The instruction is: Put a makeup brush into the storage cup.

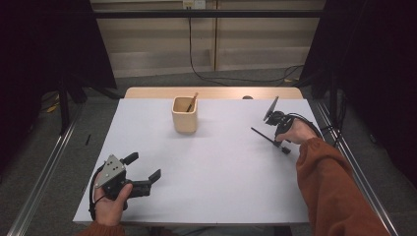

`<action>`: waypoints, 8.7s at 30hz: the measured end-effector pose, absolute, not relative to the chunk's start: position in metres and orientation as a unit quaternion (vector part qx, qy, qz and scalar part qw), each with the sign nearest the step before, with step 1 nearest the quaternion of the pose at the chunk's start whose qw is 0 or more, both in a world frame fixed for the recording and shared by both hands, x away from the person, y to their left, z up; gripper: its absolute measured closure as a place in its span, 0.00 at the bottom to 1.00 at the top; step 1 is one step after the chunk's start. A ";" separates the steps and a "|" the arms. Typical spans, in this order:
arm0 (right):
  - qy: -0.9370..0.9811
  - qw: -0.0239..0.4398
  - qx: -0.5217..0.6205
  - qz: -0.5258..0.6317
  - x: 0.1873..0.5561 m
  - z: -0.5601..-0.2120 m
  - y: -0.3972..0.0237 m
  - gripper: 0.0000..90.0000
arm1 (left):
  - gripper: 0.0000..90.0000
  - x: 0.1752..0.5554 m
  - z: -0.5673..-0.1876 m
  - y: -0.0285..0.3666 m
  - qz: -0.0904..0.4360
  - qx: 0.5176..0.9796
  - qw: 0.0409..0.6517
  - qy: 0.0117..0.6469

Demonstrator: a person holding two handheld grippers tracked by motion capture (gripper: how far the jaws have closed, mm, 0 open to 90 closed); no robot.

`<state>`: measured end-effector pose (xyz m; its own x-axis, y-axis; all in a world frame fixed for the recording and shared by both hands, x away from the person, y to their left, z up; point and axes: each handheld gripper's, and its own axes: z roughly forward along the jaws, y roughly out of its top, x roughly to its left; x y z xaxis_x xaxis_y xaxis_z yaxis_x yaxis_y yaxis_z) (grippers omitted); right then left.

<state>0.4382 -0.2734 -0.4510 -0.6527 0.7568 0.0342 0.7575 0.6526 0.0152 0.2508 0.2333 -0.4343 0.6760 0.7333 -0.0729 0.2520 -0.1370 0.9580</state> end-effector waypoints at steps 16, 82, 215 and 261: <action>-0.901 0.024 -0.432 -0.033 0.437 -0.449 -0.281 0.96 | 0.03 0.252 -0.435 0.235 0.215 0.723 0.558 0.346; -0.792 -0.108 -0.434 -0.416 0.378 -0.412 -0.316 0.96 | 0.03 0.252 -0.435 0.238 0.220 0.717 0.562 0.348; -0.962 -0.004 -0.189 -0.195 0.339 -0.371 -0.149 0.96 | 0.03 0.257 -0.435 0.243 0.211 0.720 0.562 0.348; -0.984 0.049 -0.132 -0.110 0.335 -0.387 -0.138 0.96 | 0.02 0.249 -0.410 0.233 0.210 0.727 0.568 0.324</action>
